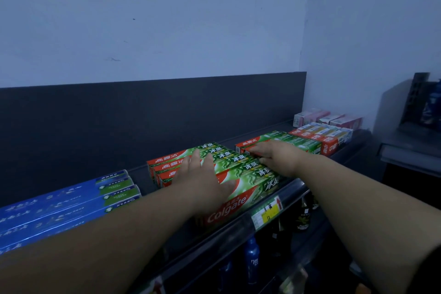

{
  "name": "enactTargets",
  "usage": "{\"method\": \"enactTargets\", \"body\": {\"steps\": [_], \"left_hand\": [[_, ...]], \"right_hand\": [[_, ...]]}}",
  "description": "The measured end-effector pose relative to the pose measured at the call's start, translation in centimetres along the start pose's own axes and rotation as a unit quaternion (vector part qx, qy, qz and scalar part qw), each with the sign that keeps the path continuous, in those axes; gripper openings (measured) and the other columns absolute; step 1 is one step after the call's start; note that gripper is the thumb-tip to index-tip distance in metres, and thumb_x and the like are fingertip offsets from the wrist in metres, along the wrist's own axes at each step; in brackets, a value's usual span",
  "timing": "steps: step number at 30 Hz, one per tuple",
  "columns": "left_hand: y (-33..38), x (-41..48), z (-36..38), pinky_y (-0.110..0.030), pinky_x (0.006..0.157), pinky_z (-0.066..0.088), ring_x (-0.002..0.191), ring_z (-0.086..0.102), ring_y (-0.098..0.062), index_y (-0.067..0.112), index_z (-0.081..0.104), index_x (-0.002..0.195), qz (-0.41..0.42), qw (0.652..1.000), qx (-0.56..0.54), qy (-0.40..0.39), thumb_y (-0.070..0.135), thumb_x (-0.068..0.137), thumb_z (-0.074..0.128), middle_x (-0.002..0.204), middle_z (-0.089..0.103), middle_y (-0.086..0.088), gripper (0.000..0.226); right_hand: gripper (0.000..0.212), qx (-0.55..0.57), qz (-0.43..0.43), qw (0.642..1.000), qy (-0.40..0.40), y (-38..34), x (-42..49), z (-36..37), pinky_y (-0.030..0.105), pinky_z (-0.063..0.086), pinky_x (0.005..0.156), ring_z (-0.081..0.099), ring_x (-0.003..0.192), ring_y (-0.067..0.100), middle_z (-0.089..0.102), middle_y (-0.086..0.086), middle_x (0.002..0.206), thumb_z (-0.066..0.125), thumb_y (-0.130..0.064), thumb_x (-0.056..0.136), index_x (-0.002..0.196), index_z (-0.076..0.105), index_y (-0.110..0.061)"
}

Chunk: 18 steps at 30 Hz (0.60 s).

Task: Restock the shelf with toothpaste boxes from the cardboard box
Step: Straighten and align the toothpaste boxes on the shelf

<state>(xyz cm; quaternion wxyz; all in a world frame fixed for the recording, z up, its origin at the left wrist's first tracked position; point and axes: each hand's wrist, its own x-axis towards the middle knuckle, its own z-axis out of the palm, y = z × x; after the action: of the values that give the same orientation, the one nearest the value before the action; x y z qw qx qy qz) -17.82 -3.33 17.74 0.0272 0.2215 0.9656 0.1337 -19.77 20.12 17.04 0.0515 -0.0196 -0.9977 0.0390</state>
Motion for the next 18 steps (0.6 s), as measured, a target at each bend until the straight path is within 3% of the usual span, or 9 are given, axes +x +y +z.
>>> {"method": "enactTargets", "body": {"steps": [2, 5, 10, 13, 18], "left_hand": [[0.2, 1.2, -0.3, -0.044, 0.120, 0.003, 0.147, -0.012, -0.027, 0.022, -0.005, 0.153, -0.013, 0.999, 0.038, -0.020, 0.071, 0.088, 0.032, 0.160, -0.015, -0.005, 0.089], [0.3, 2.6, -0.1, -0.047, 0.119, 0.003, 0.147, -0.011, -0.030, 0.022, -0.006, 0.153, -0.024, 0.995, 0.087, -0.049, 0.078, 0.084, 0.024, 0.160, -0.014, -0.008, 0.094], [-0.1, 3.6, 1.4, -0.050, 0.118, 0.000, 0.146, -0.013, -0.035, 0.022, -0.013, 0.152, -0.041, 0.980, 0.134, -0.141, 0.081, 0.081, 0.014, 0.159, -0.018, -0.011, 0.096], [0.0, 3.7, 1.9, -0.050, 0.118, -0.003, 0.145, -0.018, -0.035, 0.022, -0.018, 0.150, -0.046, 0.978, 0.135, -0.152, 0.078, 0.083, 0.011, 0.157, -0.023, -0.011, 0.092], [-0.2, 3.8, 2.1, -0.049, 0.118, -0.003, 0.145, -0.017, -0.034, 0.023, -0.020, 0.150, -0.043, 0.977, 0.141, -0.155, 0.078, 0.083, 0.010, 0.157, -0.024, -0.010, 0.092]], "right_hand": [[0.049, -0.053, -0.009, 0.998, -0.014, 0.5, 1.2, -0.2, 0.044, 0.020, 0.119, 0.021, 0.146, 0.024, 0.023, -0.006, 0.160, 0.041, -0.037, 0.102, 0.149, 0.028, -0.041], [0.051, -0.081, -0.015, 0.996, -0.038, 1.1, 3.1, 0.3, 0.050, 0.011, 0.120, 0.005, 0.150, 0.024, 0.007, -0.010, 0.163, 0.030, -0.049, 0.102, 0.150, 0.015, -0.047], [0.050, -0.069, -0.018, 0.995, -0.074, 1.7, 5.8, 1.1, 0.053, 0.010, 0.119, 0.001, 0.150, 0.026, 0.002, -0.012, 0.163, 0.021, -0.053, 0.101, 0.151, 0.013, -0.048], [0.048, -0.057, -0.021, 0.994, -0.091, 2.0, 6.6, 1.4, 0.055, 0.009, 0.119, 0.001, 0.150, 0.027, 0.003, -0.013, 0.163, 0.020, -0.049, 0.103, 0.151, 0.016, -0.045], [0.047, -0.014, -0.063, 0.994, -0.092, 2.1, 6.8, 1.6, 0.035, 0.010, 0.119, 0.013, 0.149, 0.024, 0.012, 0.000, 0.163, 0.025, -0.033, 0.107, 0.153, 0.021, -0.032]]}}
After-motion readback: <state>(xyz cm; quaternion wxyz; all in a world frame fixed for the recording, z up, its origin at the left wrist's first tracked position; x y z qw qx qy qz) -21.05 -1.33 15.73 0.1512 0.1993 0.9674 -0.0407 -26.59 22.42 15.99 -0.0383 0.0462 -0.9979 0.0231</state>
